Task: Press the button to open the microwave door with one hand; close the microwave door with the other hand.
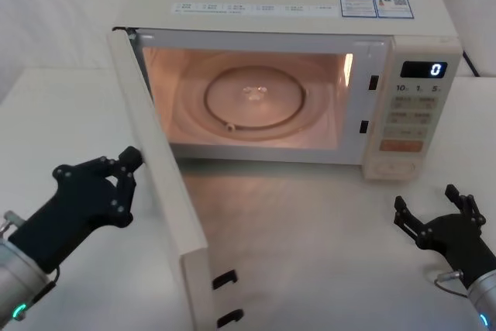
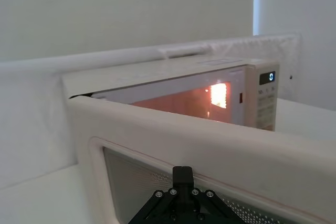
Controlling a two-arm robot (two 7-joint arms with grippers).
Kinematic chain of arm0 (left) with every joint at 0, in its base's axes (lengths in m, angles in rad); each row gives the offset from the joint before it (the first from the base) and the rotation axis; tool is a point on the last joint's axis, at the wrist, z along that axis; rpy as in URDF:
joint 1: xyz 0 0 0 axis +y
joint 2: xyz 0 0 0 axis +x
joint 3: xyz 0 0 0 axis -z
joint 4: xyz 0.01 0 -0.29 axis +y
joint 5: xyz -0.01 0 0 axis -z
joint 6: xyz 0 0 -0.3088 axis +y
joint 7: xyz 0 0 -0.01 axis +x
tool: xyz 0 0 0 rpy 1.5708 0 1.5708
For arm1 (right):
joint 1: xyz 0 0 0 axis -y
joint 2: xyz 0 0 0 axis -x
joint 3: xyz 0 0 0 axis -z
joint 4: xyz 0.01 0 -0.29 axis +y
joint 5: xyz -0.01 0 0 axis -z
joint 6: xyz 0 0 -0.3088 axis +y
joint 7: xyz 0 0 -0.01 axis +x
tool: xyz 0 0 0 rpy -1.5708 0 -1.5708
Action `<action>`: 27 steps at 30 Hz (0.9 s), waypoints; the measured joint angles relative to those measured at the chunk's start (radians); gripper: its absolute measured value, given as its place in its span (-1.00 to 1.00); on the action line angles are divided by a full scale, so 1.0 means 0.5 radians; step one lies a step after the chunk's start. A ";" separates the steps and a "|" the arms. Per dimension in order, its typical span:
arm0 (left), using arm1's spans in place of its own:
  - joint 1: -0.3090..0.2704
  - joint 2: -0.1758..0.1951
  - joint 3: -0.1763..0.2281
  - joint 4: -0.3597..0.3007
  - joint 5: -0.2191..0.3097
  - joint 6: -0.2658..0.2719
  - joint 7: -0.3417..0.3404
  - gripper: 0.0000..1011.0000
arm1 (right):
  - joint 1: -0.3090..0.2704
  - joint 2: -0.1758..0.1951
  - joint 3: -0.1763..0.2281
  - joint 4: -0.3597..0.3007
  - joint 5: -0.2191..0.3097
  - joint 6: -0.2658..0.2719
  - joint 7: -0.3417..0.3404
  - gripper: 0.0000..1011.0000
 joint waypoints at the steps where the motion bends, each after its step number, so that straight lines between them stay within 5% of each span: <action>1: 0.000 0.000 0.000 0.000 0.000 0.000 0.000 -1.00 | 0.000 0.000 0.000 0.000 0.000 0.000 0.000 0.98; 16: -0.186 0.030 0.202 0.034 0.113 0.037 0.035 -1.00 | 0.000 0.000 0.000 0.000 0.000 0.000 0.000 0.98; 27: -0.382 -0.017 0.347 0.102 0.216 0.071 0.066 -1.00 | 0.000 0.000 0.000 0.000 0.000 0.000 0.000 0.98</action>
